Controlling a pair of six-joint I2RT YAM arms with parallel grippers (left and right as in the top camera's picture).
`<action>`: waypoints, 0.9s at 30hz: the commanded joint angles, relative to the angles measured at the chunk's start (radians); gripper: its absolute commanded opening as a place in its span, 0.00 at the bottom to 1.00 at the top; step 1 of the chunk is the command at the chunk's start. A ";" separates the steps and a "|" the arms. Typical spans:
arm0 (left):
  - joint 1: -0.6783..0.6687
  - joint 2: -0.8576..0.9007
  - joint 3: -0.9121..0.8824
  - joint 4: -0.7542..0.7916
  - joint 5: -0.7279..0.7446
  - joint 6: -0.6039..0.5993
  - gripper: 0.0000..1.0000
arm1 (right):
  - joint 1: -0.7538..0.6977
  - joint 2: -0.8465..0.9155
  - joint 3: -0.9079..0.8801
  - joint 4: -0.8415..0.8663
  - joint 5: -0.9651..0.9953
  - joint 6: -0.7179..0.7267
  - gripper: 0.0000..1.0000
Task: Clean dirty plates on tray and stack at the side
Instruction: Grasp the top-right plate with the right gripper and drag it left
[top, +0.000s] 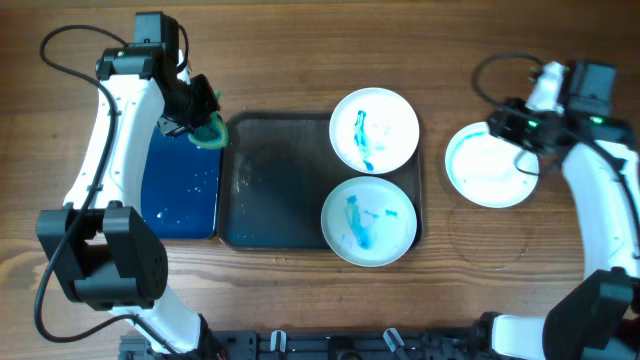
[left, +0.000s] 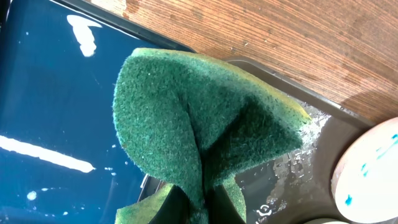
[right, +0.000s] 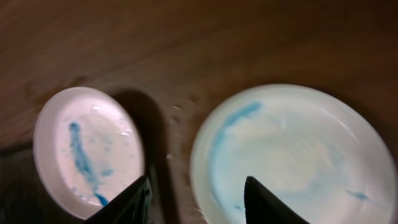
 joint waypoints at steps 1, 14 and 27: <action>-0.005 -0.019 0.017 0.000 0.016 -0.012 0.04 | 0.146 0.057 0.014 0.063 -0.003 -0.006 0.49; -0.005 -0.019 0.017 -0.001 0.016 -0.012 0.04 | 0.293 0.415 0.013 0.279 0.034 0.069 0.27; -0.008 -0.019 0.017 -0.001 0.016 -0.012 0.04 | 0.499 0.266 0.022 0.242 -0.023 0.222 0.04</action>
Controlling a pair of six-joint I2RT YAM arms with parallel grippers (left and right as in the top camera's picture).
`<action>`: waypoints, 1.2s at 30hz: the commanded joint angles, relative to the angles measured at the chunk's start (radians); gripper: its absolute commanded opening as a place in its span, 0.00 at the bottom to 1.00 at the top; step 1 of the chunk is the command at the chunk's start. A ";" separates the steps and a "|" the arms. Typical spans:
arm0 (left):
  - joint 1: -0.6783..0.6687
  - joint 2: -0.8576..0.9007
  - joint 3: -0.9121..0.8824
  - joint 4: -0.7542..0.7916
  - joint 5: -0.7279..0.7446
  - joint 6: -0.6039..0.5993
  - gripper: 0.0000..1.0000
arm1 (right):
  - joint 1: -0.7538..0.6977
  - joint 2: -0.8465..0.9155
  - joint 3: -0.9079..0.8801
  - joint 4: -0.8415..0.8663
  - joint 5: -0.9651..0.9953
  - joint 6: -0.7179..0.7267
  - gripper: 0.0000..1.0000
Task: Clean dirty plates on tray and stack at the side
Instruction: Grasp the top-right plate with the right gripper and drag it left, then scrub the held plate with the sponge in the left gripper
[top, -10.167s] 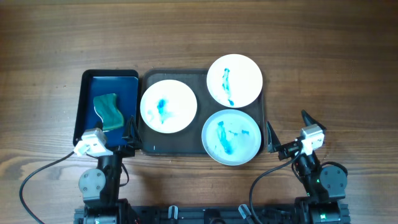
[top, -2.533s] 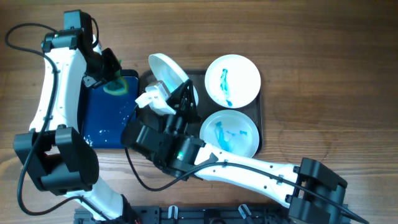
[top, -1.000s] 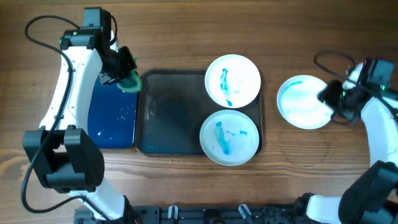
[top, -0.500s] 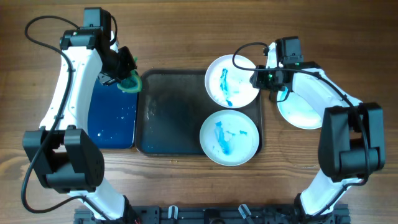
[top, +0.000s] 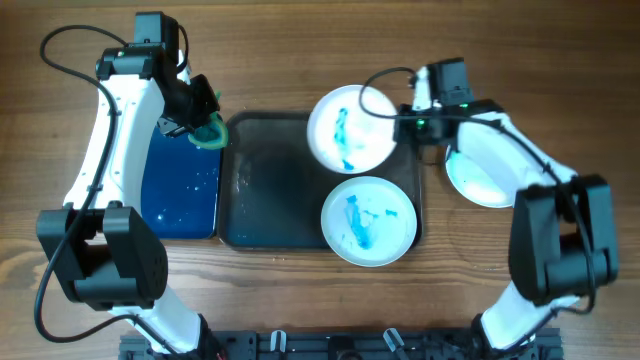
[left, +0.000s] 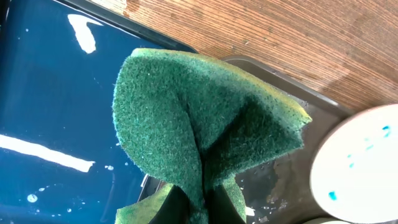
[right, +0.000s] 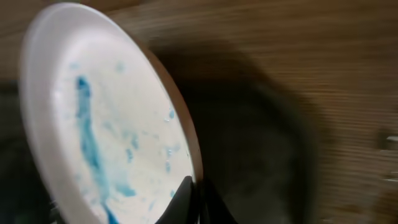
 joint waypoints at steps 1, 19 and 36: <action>-0.011 -0.019 0.016 0.003 0.016 -0.012 0.04 | 0.150 -0.048 0.014 -0.002 -0.016 0.145 0.04; -0.097 -0.019 -0.037 0.001 0.016 -0.012 0.04 | 0.361 0.165 0.013 0.071 -0.005 0.351 0.17; -0.293 0.103 -0.504 0.483 0.087 0.018 0.04 | 0.325 0.187 0.013 0.106 -0.083 0.366 0.04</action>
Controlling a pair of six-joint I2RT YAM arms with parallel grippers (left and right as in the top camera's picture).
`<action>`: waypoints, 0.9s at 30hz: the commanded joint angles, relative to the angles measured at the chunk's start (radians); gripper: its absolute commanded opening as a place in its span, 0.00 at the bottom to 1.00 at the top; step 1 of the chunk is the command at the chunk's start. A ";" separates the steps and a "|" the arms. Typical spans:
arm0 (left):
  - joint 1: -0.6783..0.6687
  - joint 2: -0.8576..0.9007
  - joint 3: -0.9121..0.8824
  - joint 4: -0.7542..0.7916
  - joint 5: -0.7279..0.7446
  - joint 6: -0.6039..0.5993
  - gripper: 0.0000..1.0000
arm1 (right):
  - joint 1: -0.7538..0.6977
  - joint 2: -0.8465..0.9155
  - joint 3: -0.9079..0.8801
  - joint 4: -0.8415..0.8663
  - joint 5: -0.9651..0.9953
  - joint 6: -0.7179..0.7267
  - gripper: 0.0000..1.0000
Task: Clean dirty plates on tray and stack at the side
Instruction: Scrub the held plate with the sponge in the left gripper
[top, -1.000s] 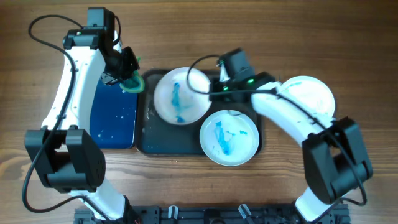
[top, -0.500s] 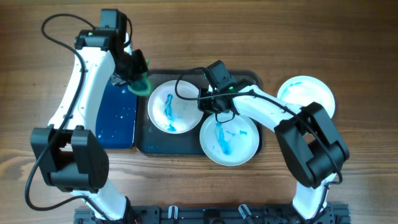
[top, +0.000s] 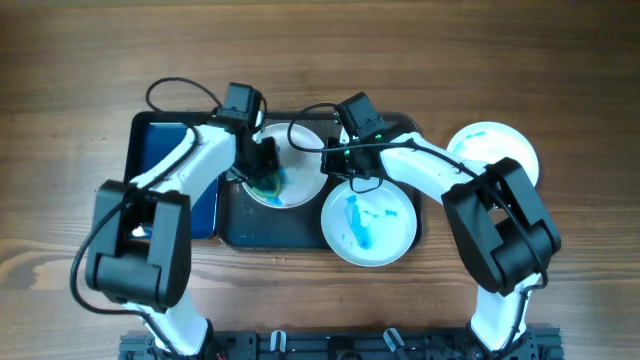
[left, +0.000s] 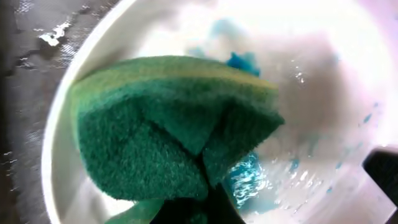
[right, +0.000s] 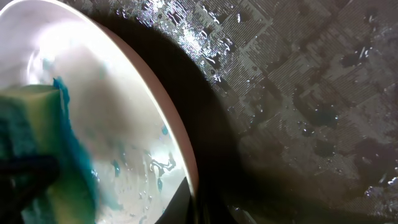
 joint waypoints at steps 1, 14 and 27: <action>-0.056 0.120 -0.014 0.040 0.042 0.016 0.04 | 0.001 0.030 0.007 0.005 -0.024 -0.003 0.04; -0.075 0.143 -0.010 0.284 0.329 0.058 0.04 | 0.001 0.030 0.007 0.004 -0.024 -0.015 0.04; -0.075 0.143 -0.010 0.224 -0.663 -0.257 0.04 | 0.001 0.030 0.005 0.005 -0.024 -0.023 0.04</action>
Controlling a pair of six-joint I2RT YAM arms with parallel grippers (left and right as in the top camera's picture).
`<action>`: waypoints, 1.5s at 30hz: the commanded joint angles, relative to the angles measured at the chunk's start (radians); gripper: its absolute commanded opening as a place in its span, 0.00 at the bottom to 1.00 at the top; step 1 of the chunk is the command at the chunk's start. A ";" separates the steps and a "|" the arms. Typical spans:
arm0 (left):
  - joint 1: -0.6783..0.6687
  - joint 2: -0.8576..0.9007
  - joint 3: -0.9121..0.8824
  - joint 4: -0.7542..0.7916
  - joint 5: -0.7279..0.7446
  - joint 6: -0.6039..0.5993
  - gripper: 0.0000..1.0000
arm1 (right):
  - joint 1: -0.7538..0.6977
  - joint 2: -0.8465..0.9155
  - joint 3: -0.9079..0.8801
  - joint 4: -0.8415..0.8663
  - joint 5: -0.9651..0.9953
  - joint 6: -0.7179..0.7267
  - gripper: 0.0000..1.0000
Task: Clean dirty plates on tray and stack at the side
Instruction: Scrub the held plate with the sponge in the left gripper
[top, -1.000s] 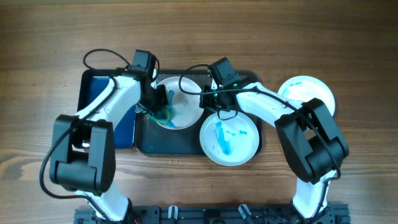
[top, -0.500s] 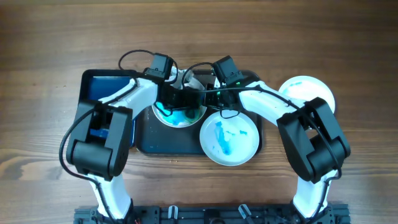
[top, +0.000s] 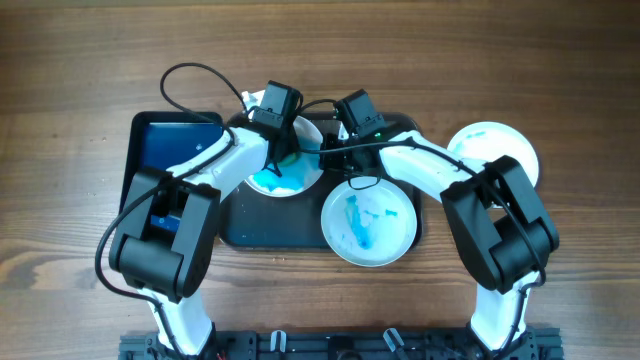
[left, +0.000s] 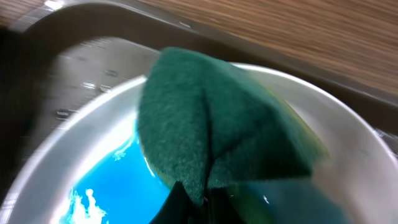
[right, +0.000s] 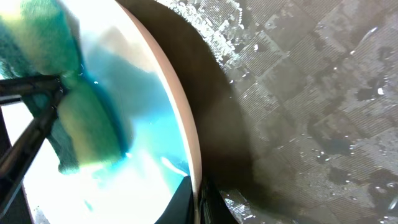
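Observation:
A white plate smeared with bright blue sits tilted over the dark tray. My right gripper is shut on its right rim; in the right wrist view the fingers pinch the plate edge. My left gripper is shut on a green and yellow sponge, pressed into the plate near its far rim. The sponge also shows from the right wrist. A second dirty plate lies at the tray's front right.
A blue basin of water stands left of the tray. A white plate lies on the wooden table to the right, past the right arm. Both arms cross over the tray's far half.
The sponge in my left gripper has moved from the plate's left part to its far side. Blue liquid now covers more of the plate. My right gripper keeps its hold on the rim.
At first my left gripper held the sponge over the basin's corner and my right gripper was open above the plate on the table. Then the right gripper was shut on the far tray plate's rim. Later that plate sat mid-tray with the sponge on it, as now.

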 joint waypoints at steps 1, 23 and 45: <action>0.053 0.064 -0.036 -0.082 -0.254 -0.024 0.04 | 0.005 0.019 -0.006 -0.026 -0.023 -0.020 0.05; 0.093 0.064 -0.036 0.091 0.348 0.215 0.04 | 0.005 0.019 -0.007 -0.021 -0.083 -0.053 0.04; 0.091 0.064 -0.036 -0.381 0.750 0.637 0.04 | 0.005 0.019 -0.007 -0.021 -0.080 -0.053 0.04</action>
